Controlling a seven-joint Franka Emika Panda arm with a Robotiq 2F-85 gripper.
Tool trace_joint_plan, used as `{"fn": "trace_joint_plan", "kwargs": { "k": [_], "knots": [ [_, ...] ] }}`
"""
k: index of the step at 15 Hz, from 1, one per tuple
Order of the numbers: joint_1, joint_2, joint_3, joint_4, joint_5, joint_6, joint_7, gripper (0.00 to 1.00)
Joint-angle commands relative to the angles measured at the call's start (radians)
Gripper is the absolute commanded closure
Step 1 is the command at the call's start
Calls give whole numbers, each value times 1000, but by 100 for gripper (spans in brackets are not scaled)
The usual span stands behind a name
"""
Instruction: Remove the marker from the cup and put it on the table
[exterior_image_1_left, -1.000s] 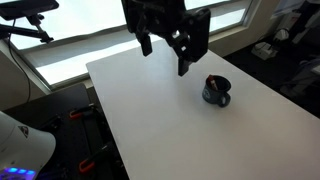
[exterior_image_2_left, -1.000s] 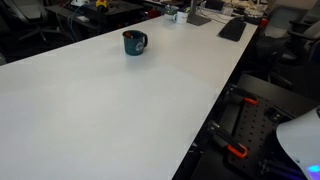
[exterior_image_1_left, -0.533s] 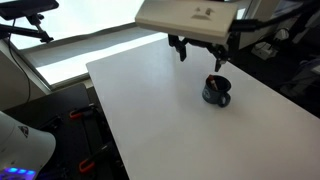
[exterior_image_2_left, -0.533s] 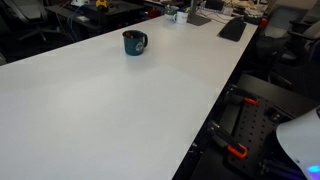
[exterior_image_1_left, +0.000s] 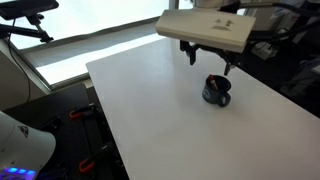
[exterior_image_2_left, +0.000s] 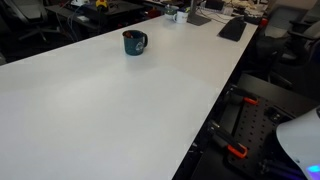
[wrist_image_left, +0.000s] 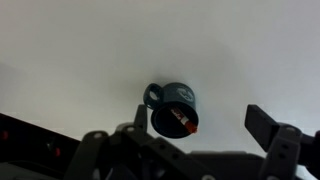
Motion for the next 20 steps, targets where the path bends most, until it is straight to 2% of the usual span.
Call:
{"fn": "trace_joint_plan", "kwargs": {
  "k": [1,7,13,17,20],
  "knots": [
    [-44,66,50,36,25,33,-14,0],
    [-78,224,133,145,62,84,-36,0],
    [-119,438,237,366,43,146,6,0],
    [-150,557,299,535,40,75,5,0],
    [-156,640,303,669,6,-83,11,0]
  ]
}}
